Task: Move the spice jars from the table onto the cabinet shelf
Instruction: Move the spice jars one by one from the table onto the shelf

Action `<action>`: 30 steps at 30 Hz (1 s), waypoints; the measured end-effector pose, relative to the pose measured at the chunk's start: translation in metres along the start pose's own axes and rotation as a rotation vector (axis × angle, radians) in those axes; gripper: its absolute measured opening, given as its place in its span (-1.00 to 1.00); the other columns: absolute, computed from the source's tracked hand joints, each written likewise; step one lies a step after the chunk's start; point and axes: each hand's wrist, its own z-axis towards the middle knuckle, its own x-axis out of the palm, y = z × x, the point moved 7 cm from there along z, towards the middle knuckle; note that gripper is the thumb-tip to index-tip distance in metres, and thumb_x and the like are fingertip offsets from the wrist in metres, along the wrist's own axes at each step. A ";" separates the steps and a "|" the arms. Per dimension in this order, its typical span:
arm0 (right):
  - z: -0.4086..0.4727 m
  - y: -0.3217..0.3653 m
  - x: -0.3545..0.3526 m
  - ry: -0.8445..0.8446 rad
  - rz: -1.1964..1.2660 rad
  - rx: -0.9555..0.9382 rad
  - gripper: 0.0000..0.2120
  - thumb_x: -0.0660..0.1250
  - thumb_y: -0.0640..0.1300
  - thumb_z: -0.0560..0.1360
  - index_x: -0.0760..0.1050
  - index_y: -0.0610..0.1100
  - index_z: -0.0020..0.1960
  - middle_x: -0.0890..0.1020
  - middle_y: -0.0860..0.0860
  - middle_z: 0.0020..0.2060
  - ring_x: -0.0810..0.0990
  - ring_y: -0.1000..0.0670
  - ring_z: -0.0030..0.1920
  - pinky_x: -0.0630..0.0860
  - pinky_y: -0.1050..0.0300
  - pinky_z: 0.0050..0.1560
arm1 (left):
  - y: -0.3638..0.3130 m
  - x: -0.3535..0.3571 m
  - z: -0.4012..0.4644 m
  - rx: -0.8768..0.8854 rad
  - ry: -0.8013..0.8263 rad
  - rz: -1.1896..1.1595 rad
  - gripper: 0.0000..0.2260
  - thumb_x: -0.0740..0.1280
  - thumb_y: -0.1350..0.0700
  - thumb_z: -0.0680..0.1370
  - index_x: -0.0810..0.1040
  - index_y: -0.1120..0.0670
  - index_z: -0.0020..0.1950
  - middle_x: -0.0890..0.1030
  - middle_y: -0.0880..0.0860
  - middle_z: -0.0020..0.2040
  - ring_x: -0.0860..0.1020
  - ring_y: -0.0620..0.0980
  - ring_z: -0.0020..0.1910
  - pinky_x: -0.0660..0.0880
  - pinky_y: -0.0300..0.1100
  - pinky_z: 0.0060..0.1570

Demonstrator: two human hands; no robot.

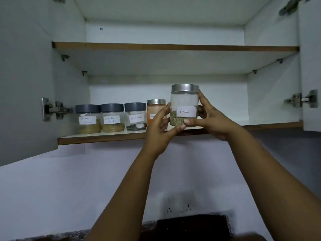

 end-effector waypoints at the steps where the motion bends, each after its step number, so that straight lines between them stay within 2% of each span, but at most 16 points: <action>1: 0.009 -0.004 -0.006 -0.002 -0.007 0.025 0.10 0.61 -0.10 0.27 -0.02 0.34 0.52 0.59 -0.01 0.21 0.57 0.07 0.25 0.53 0.14 0.19 | 0.002 0.000 0.009 0.003 -0.016 0.130 -0.36 0.53 0.06 0.42 0.34 -0.21 0.42 0.52 -0.31 0.23 0.56 -0.20 0.18 0.56 -0.10 0.17; 3: 0.026 -0.019 -0.016 -0.007 -0.066 0.101 0.12 0.63 -0.16 0.26 -0.02 0.32 0.53 0.57 -0.02 0.15 0.59 0.02 0.20 0.56 0.18 0.10 | 0.016 -0.006 0.023 -0.036 -0.085 0.449 -0.37 0.49 -0.15 0.41 0.34 -0.17 0.43 0.53 -0.21 0.21 0.54 -0.18 0.14 0.50 0.02 0.23; 5: 0.039 -0.039 -0.020 0.001 -0.117 0.208 0.13 0.62 -0.24 0.27 -0.03 0.26 0.54 0.54 -0.02 0.12 0.56 -0.06 0.21 0.56 0.09 0.12 | 0.032 -0.019 0.027 -0.077 -0.216 0.794 -0.49 0.38 -0.26 0.45 0.41 -0.11 0.33 0.59 -0.10 0.18 0.54 -0.06 0.16 0.33 0.04 0.28; 6: 0.044 -0.049 -0.022 0.001 -0.123 0.255 0.12 0.61 -0.27 0.28 -0.02 0.20 0.55 0.53 -0.02 0.11 0.54 -0.09 0.23 0.54 0.05 0.15 | 0.035 -0.026 0.023 -0.044 -0.310 0.926 -0.60 0.33 -0.25 0.50 0.47 -0.06 0.23 0.62 -0.07 0.11 0.55 -0.02 0.12 0.27 -0.02 0.24; 8: 0.056 -0.062 -0.026 0.012 -0.162 0.317 0.07 0.59 -0.30 0.30 -0.01 0.09 0.56 0.51 0.05 0.08 0.49 -0.10 0.27 0.51 0.08 0.14 | 0.036 -0.033 0.010 0.138 -0.476 1.059 -0.77 0.26 -0.12 0.58 0.52 0.03 -0.04 0.63 -0.04 -0.12 0.58 0.01 -0.10 0.27 -0.09 0.07; 9: 0.062 -0.066 -0.028 0.031 -0.198 0.340 0.06 0.59 -0.28 0.31 -0.02 0.05 0.56 0.50 0.07 0.07 0.48 -0.08 0.27 0.48 0.10 0.16 | 0.037 -0.032 0.002 0.241 -0.520 1.106 -0.79 0.23 -0.03 0.61 0.50 0.06 -0.12 0.60 -0.03 -0.21 0.56 0.02 -0.20 0.30 -0.11 -0.01; 11: 0.071 -0.073 -0.026 0.088 -0.243 0.391 0.06 0.58 -0.24 0.34 -0.07 0.01 0.57 0.48 0.06 0.11 0.45 -0.05 0.22 0.43 0.11 0.22 | 0.043 -0.028 -0.008 0.365 -0.552 1.204 -0.79 0.20 0.04 0.61 0.49 0.08 -0.17 0.56 0.01 -0.25 0.51 0.02 -0.26 0.31 -0.12 -0.09; 14: 0.083 -0.086 -0.021 0.125 -0.276 0.448 0.05 0.56 -0.18 0.37 -0.10 -0.05 0.58 0.46 -0.04 0.30 0.44 -0.06 0.26 0.38 0.14 0.21 | 0.048 -0.026 -0.007 0.351 -0.587 1.243 -0.79 0.18 0.05 0.61 0.51 0.08 -0.14 0.58 0.02 -0.22 0.51 0.01 -0.23 0.30 -0.12 -0.09; 16: 0.089 -0.095 -0.019 0.118 -0.309 0.469 -0.07 0.55 -0.13 0.38 0.06 -0.13 0.56 0.42 -0.08 0.39 0.44 -0.09 0.32 0.37 0.15 0.23 | 0.049 -0.025 -0.006 0.344 -0.590 1.246 -0.79 0.17 0.05 0.61 0.51 0.09 -0.13 0.58 0.03 -0.21 0.51 0.01 -0.21 0.31 -0.12 -0.06; 18: 0.094 -0.102 -0.017 0.137 -0.343 0.468 -0.24 0.54 -0.08 0.40 0.27 -0.18 0.49 0.48 -0.08 0.36 0.48 -0.07 0.29 0.40 0.14 0.25 | 0.049 -0.025 -0.007 0.343 -0.601 1.233 -0.79 0.17 0.05 0.62 0.51 0.09 -0.12 0.58 0.03 -0.20 0.50 0.01 -0.20 0.31 -0.12 -0.03; 20: 0.098 -0.106 -0.016 0.156 -0.365 0.460 -0.31 0.52 -0.06 0.41 0.34 -0.17 0.45 0.51 -0.08 0.33 0.50 -0.06 0.27 0.40 0.13 0.27 | 0.049 -0.025 -0.009 0.340 -0.598 1.224 -0.78 0.16 0.05 0.62 0.51 0.10 -0.11 0.57 0.03 -0.19 0.50 0.01 -0.19 0.32 -0.12 -0.01; 30: 0.101 -0.109 -0.016 0.181 -0.366 0.424 -0.32 0.47 -0.05 0.47 0.27 -0.18 0.49 0.48 -0.06 0.35 0.48 -0.01 0.23 0.38 0.19 0.17 | 0.049 -0.023 -0.008 0.293 -0.555 1.258 -0.78 0.15 0.04 0.62 0.51 0.10 -0.09 0.58 0.04 -0.15 0.49 0.02 -0.18 0.30 -0.12 0.00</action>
